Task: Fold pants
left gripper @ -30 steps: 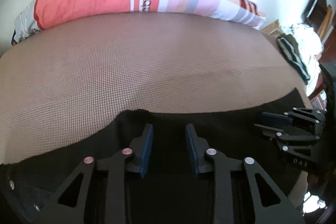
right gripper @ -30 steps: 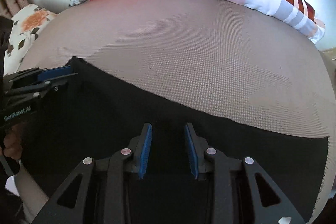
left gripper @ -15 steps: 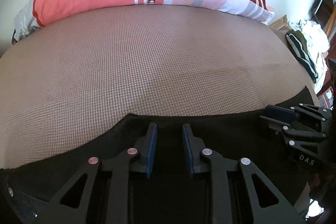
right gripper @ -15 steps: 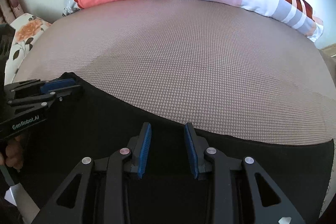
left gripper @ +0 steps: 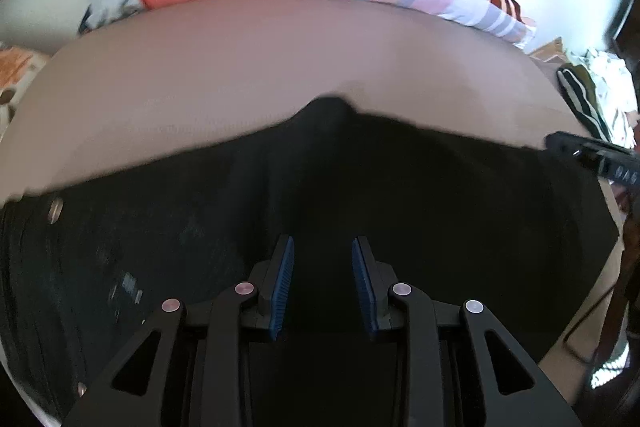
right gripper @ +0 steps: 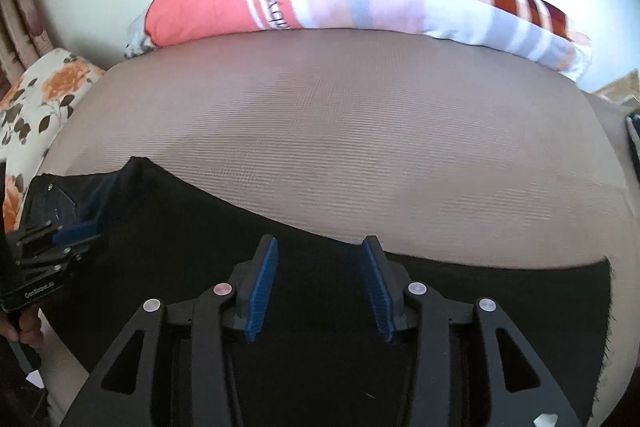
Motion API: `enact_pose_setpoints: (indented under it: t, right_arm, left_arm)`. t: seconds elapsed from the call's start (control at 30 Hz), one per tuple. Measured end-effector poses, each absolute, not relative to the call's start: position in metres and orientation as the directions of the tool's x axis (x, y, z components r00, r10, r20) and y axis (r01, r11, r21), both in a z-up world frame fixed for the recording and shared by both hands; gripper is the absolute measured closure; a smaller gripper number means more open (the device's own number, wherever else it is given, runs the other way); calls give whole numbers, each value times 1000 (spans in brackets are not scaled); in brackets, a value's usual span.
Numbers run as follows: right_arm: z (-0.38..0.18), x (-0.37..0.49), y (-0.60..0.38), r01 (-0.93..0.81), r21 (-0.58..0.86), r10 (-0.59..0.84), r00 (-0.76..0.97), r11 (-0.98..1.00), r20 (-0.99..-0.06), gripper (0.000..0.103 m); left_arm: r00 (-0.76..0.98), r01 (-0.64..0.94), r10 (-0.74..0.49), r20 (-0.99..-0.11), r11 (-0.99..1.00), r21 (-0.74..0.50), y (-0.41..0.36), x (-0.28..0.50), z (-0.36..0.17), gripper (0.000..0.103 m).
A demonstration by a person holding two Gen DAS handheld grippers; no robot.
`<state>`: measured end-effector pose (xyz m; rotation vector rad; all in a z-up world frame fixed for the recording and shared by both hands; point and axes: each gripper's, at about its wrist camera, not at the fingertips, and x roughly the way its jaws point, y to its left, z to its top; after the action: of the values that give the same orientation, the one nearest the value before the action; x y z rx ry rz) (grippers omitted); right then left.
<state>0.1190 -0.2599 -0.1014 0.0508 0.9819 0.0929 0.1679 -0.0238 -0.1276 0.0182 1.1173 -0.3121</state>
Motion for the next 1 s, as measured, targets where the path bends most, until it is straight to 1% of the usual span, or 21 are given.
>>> enact_pose_setpoints:
  t: [0.1,0.2,0.3,0.47,0.5,0.53,0.57,0.63,0.67,0.7,0.8,0.93,1.0]
  right_arm:
    - [-96,104,-290,-23,129,120,550,991,-826,57]
    - [-91,86,-330,13,181,145,544,983,-827,57]
    - [-88,66,-383,72,229,157,534,971,-831,57]
    - [-95,32,-482,193,380,239,509,904,-827,57]
    - [-98,26,-498,215,401,249,508,890,-825,56]
    - [-100,20,-514,238,419,254,510,876,-822,56]
    - [-106,13,-532,265,442,269,502,857,-822,58]
    - [-115,5,-553,299,471,287,496,830,-820,60]
    - [-122,1,-564,306,502,321,486,809,-813,64]
    - [-127,0,-570,312,515,336,479,798,-811,66]
    - [-138,-3,-585,333,536,353,476,776,-805,67]
    - [-150,-3,-597,324,563,393,461,760,-796,68]
    - [-156,-2,-603,312,590,428,456,745,-780,74]
  left_arm:
    - [412,222,-230,-882,964,-148,-12,153,-126,71]
    - [401,175,-252,-880,965,-197,-6,148,-128,71]
    - [411,149,-239,-880,970,-194,-6,145,-128,71]
    - [407,119,-252,-878,968,-223,-13,147,-127,51]
    - [405,119,-247,-880,969,-218,-15,147,-127,49]
    - [404,120,-242,-882,970,-211,-19,148,-127,45]
    - [404,123,-237,-883,971,-204,-21,148,-128,41]
    - [405,131,-213,-889,976,-174,-29,147,-129,37]
    - [405,136,-199,-892,978,-157,-32,147,-129,36]
    - [406,140,-189,-894,980,-143,-36,147,-130,34]
    - [404,143,-160,-901,984,-111,-42,146,-132,31]
    - [393,139,-149,-907,985,-102,-44,148,-133,29]
    - [390,143,-143,-910,985,-93,-47,150,-134,28]
